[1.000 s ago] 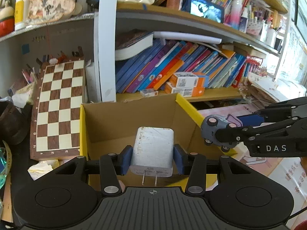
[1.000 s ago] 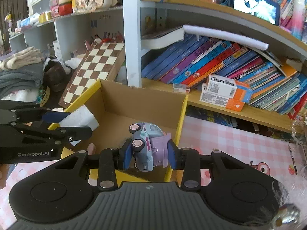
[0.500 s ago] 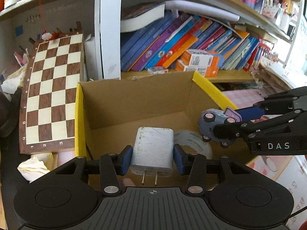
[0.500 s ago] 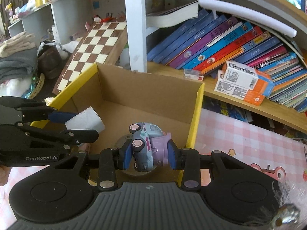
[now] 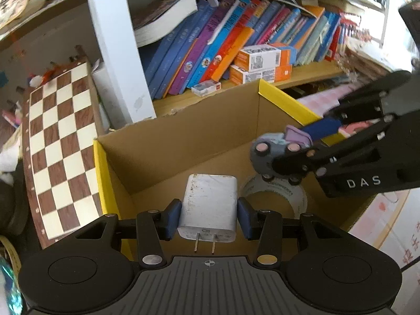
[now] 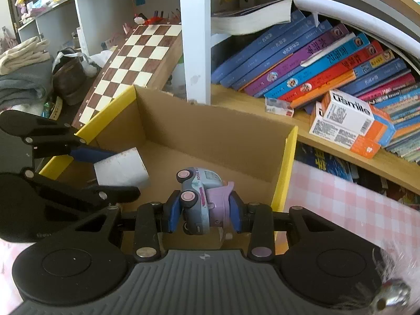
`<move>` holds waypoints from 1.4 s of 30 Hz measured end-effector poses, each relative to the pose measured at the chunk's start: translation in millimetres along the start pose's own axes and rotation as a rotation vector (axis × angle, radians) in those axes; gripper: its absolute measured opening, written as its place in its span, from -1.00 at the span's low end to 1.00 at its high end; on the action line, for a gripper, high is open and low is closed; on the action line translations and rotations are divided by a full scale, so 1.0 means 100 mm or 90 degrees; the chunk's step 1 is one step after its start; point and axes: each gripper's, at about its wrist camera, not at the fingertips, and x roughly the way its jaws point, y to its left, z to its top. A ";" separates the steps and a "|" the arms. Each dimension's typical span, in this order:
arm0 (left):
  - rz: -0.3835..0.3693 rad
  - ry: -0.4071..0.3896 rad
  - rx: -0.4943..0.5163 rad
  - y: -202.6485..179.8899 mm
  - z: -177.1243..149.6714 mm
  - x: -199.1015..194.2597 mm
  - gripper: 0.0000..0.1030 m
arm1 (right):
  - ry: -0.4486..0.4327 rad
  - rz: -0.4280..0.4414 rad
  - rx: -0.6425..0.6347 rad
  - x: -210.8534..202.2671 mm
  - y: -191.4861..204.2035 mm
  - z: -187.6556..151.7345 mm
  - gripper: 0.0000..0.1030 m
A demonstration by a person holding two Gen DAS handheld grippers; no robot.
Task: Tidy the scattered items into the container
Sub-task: 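Lower the white charger into the yellow box while the right tool lowers the toy car inside, then open the left gripper to drop the white charger into the box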
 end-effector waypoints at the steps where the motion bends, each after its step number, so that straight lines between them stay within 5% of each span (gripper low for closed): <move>1: 0.000 0.007 0.001 0.01 0.01 0.03 -0.14 | -0.002 0.000 -0.002 0.01 0.00 0.03 -0.32; 19: 0.004 0.087 0.028 0.01 0.01 0.37 -0.14 | 0.022 -0.001 -0.063 0.41 -0.02 0.32 -0.32; 42: 0.001 0.091 0.026 0.03 0.04 0.37 -0.09 | 0.051 0.008 -0.068 0.59 0.00 0.34 -0.32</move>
